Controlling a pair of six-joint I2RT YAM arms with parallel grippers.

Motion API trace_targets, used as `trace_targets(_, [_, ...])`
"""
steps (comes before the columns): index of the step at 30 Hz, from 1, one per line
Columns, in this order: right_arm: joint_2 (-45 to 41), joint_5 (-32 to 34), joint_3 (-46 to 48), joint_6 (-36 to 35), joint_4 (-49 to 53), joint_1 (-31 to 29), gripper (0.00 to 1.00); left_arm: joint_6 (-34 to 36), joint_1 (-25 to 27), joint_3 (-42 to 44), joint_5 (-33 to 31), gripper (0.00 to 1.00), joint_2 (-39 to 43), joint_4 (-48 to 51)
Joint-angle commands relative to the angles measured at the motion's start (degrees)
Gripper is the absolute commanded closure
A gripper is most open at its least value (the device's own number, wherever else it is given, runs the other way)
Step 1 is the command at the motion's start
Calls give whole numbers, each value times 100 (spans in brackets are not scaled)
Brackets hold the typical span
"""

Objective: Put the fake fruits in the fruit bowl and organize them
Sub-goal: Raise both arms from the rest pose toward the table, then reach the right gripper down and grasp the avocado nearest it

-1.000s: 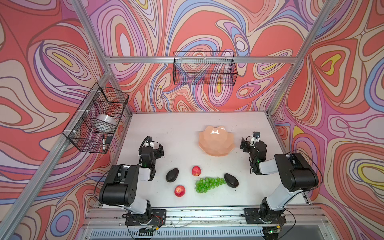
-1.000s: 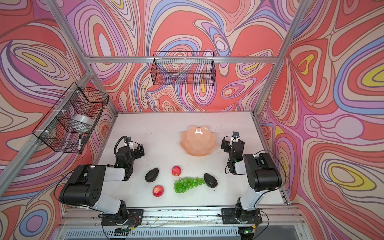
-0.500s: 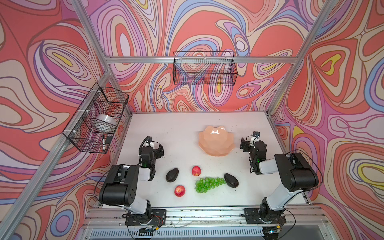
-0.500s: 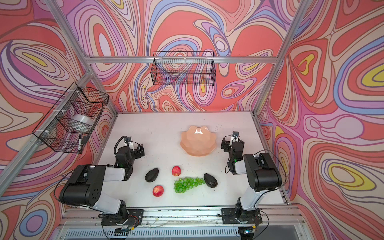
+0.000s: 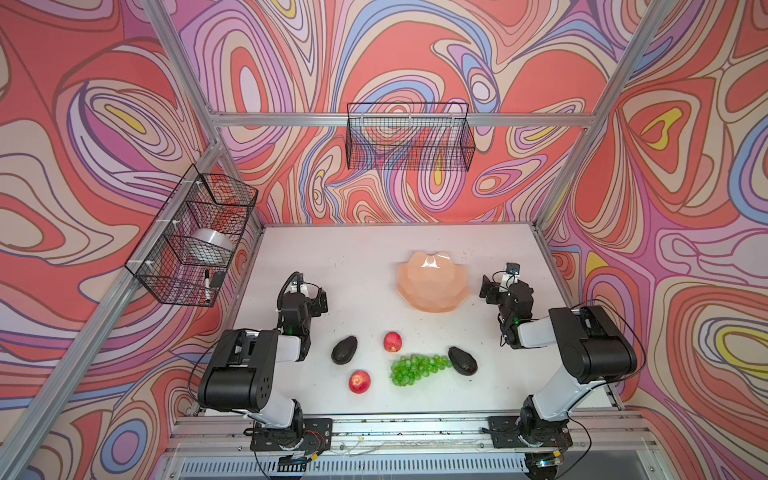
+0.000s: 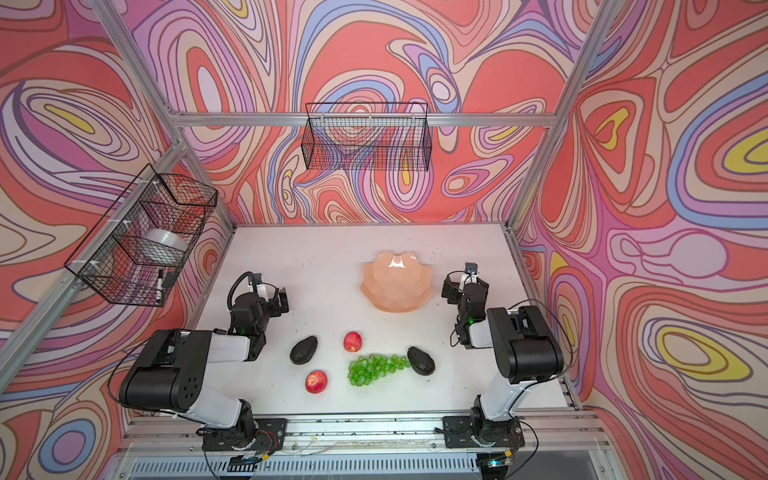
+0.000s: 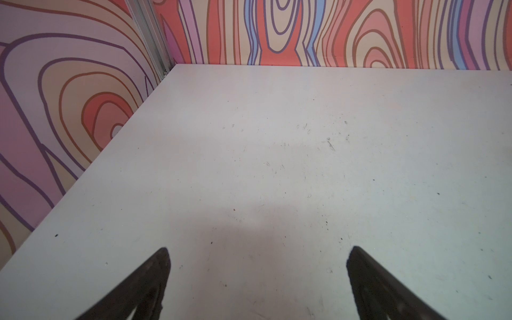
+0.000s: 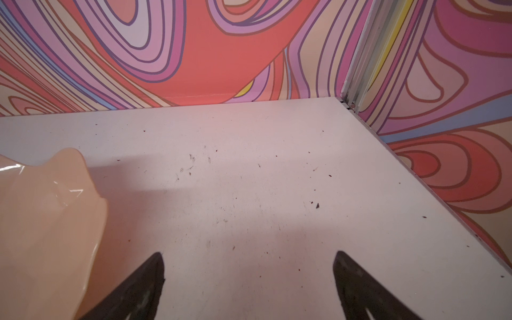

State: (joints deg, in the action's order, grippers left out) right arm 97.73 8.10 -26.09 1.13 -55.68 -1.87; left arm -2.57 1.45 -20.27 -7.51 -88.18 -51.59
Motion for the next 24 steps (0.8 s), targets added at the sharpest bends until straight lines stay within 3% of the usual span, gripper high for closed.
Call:
trace_targets(1, [-67,184,-2,80,-31,37,2,34,-31,-75,-111,1,79,13])
trace_targets(3, [-575,471,-273,169,869,42,2,-52,-21,-212,-396,3,606,753])
trace_targets(4, [-889,586,-614,252,1725,40,2,-193,26,-520,-864,4,1062,1684])
trace_targets(5, [-1130,632,-1060,579,2695,37,2,-930,58,-1063,-1535,3,1494,2937])
trace_targets(6, [-1290,571,-1413,981,3460,37,2,-1701,26,-1496,-1784,0,1832,3939])
trace_targets(7, [-1390,357,-1886,1446,4216,39,2,-2138,4,-1914,-1526,0,2104,4684])
trace_targets(8, [-1415,38,-2271,1907,4999,37,2,-2079,4,-2198,-919,0,2329,5069])
trace_targets(10, [-1367,-786,-2930,1796,6082,40,2,-2281,5,-2464,-334,0,2645,5448])
trace_targets(14, [-2099,-1700,-2577,1671,6758,-44,4,-2479,4,-2306,-137,0,3319,5672])
trace_targets(19, [-3248,-1084,-2332,1566,8486,-925,5,-2529,4,-1999,-26,0,4030,5769])
trace_targets(24, [-3772,-809,-1971,2398,9575,-2213,7,-2560,4,-1960,115,0,4109,5902])
